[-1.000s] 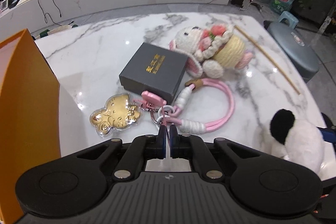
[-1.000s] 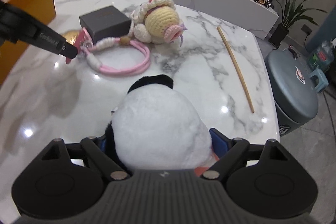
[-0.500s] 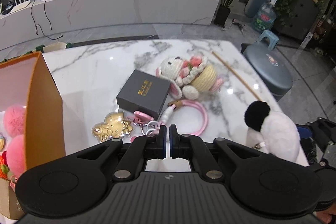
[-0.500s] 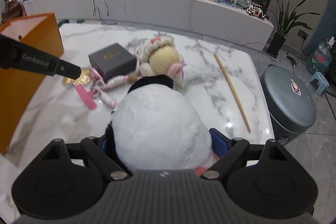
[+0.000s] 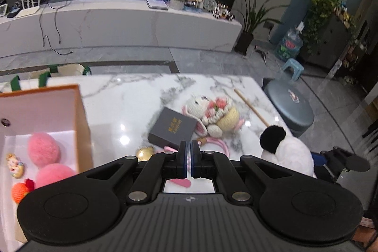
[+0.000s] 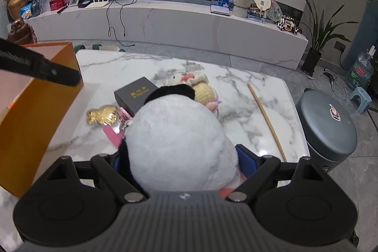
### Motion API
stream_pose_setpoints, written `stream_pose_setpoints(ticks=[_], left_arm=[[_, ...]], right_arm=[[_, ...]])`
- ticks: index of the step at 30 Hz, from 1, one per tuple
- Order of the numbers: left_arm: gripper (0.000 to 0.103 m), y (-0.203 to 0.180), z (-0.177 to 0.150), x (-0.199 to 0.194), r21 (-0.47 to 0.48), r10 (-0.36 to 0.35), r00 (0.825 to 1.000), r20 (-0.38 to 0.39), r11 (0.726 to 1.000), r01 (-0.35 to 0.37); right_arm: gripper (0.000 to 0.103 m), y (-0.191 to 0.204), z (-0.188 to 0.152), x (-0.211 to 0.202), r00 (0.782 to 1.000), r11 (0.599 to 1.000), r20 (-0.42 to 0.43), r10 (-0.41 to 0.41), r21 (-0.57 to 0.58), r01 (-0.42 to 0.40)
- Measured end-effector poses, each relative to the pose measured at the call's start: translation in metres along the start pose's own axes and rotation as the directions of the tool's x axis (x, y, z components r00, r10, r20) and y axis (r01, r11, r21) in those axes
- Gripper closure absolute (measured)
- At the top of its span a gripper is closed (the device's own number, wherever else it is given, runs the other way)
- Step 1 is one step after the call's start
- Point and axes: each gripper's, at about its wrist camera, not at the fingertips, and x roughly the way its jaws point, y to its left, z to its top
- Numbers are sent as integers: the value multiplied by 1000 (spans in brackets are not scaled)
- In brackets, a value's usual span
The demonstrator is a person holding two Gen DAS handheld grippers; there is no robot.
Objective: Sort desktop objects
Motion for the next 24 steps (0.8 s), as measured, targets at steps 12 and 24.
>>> stream_pose_setpoints(ticks=[12,24], left_arm=[[101,42,3,-63,-17,45,996,73,999,-44],[101,87,-4,-100,-83,65,992,107,995,-56]], right_arm=[[14,30,22,-18,997,999,75,36,1,-36],[14,80,39,-26,988,995,122,91,-37,-88]])
